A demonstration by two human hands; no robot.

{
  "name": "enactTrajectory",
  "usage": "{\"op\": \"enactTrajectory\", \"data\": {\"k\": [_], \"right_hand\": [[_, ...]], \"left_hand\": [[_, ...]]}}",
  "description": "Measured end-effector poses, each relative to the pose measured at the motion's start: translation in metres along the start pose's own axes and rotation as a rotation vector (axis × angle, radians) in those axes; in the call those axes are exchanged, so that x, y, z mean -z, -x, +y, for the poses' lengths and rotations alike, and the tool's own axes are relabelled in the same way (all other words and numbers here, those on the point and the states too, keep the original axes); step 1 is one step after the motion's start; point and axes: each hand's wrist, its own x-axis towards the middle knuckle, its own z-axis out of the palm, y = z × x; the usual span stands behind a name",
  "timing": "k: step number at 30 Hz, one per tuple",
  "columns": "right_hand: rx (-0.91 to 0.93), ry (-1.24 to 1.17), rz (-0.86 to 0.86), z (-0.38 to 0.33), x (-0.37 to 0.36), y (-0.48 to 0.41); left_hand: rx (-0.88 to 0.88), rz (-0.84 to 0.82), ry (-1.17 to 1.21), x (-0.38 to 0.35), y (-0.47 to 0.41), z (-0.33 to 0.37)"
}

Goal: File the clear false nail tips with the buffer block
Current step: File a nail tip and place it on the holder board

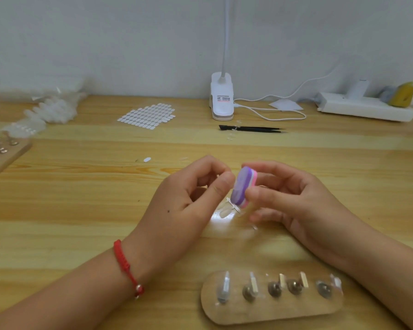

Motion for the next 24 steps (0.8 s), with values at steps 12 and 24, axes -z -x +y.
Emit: {"op": "enactTrajectory", "data": {"k": [12, 24], "right_hand": [[0.004, 0.122, -0.083, 0.0011, -0.0014, 0.0016], [-0.07, 0.144, -0.182, -0.0024, 0.0025, 0.0014]], "left_hand": [[0.039, 0.09, -0.041, 0.0018, -0.0007, 0.0011], [0.036, 0.097, -0.064, 0.001, 0.0011, 0.002]]}}
